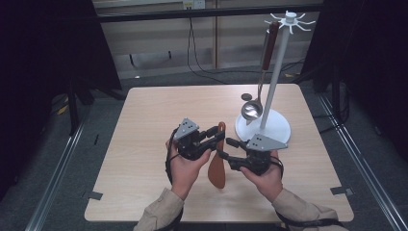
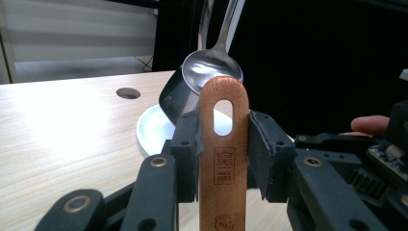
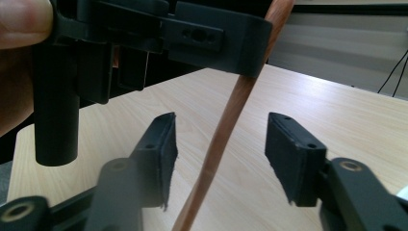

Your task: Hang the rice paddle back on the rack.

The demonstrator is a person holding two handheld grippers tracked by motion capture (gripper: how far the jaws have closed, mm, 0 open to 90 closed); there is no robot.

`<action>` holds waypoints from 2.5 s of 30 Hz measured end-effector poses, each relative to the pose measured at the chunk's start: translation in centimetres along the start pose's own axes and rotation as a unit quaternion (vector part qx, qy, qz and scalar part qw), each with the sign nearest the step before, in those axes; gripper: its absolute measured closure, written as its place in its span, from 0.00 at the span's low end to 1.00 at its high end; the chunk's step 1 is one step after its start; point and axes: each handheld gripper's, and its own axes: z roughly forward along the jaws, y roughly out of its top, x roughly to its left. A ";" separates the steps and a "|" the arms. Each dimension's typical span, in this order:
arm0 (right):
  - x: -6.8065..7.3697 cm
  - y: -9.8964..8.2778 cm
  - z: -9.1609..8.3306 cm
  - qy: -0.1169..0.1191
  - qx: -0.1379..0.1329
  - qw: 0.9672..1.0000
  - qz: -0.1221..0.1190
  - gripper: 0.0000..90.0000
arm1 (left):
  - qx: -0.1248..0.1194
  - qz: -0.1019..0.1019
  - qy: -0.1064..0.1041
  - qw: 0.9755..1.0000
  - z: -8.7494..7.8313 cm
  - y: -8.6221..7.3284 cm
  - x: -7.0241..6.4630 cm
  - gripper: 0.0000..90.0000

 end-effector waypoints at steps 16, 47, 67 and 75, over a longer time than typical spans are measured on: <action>-0.2 0.8 -0.4 0.004 -0.023 1.000 0.014 0.75 | -0.011 0.004 -0.016 1.000 -0.4 1.0 -0.7 0.73; -2.8 1.9 -2.2 -0.020 -0.022 0.998 0.060 0.93 | -0.010 0.019 0.022 1.000 -0.2 0.6 -0.3 0.50; -4.6 3.2 -4.6 -0.002 -0.038 0.998 0.047 0.93 | 0.018 0.029 0.061 0.998 1.0 -0.9 1.8 0.23; -4.7 3.4 -5.0 0.004 -0.037 0.998 0.042 0.93 | 0.022 0.035 0.073 0.996 1.1 -1.2 2.3 0.18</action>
